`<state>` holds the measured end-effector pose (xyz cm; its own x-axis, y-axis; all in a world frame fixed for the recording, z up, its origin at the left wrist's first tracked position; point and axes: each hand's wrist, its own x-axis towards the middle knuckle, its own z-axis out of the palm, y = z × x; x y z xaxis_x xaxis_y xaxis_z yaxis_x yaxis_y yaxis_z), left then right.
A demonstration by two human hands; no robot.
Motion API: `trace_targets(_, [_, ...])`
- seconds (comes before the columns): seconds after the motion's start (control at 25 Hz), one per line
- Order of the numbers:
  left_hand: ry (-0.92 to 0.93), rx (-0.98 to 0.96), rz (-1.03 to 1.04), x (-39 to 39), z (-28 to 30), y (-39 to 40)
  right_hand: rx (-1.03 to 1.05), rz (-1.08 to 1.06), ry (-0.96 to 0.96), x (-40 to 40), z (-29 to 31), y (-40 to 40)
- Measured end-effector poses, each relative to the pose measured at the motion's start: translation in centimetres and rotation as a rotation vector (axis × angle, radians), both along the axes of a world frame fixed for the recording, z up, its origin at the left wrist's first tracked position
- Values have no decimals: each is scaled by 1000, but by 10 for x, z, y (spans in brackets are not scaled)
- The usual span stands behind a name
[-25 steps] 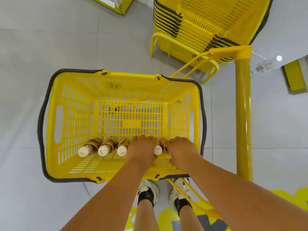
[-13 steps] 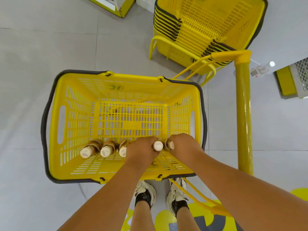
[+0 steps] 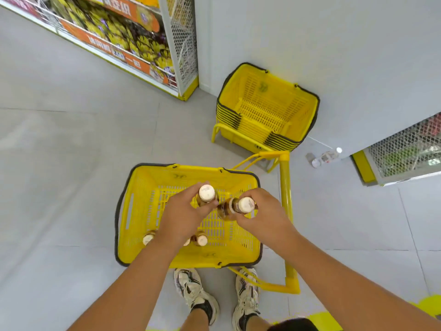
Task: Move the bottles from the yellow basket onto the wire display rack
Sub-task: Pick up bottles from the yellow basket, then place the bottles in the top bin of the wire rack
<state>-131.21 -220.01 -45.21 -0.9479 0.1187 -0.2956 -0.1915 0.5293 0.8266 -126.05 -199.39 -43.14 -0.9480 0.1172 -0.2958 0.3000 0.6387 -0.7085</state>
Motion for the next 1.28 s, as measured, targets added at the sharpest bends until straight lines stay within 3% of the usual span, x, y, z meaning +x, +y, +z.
trace_targets(0.4, [307, 352, 150, -29, 339, -31, -461, -173, 423, -37, 316, -13])
trace_targets(0.64, [514, 414, 150, -20, 500, -46, -498, -34, 621, -58, 479, 1])
trace_targets(0.92, [623, 450, 241, 6, 591, -42, -463, 147, 669, -52, 580, 24])
trace_targets(1.28, [701, 397, 419, 61, 638, -57, -550, 367, 605, -50, 631, 2])
